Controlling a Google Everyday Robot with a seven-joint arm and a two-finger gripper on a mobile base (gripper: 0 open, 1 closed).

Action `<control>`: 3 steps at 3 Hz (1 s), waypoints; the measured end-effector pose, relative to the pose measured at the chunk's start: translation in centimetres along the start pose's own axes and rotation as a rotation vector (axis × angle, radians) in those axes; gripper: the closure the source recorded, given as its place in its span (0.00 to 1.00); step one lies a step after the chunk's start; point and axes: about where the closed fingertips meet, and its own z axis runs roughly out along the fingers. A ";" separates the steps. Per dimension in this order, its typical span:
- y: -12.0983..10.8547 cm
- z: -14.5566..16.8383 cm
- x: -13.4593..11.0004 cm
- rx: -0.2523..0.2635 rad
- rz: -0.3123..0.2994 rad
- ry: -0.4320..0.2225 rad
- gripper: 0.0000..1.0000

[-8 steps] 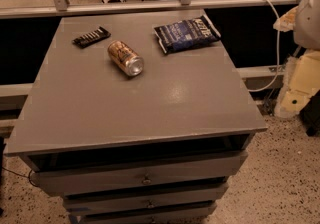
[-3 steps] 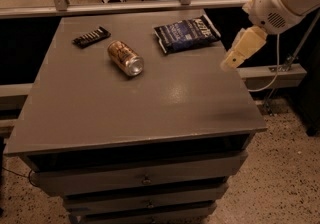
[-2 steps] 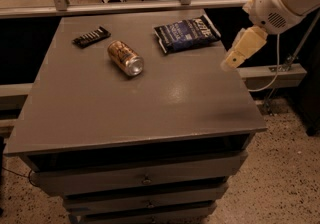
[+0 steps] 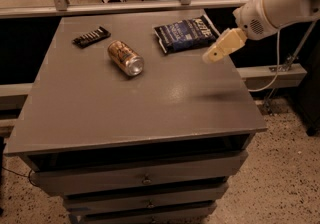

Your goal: Pick blue chip bag

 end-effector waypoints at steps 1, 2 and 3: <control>-2.5 3.3 -0.9 0.011 0.052 -0.091 0.00; -4.3 6.7 -1.6 0.015 0.066 -0.134 0.00; -5.7 10.2 -1.5 0.013 0.074 -0.147 0.00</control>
Offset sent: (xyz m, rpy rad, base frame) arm 0.1170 0.0317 -0.0441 0.1816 -0.0800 -0.0390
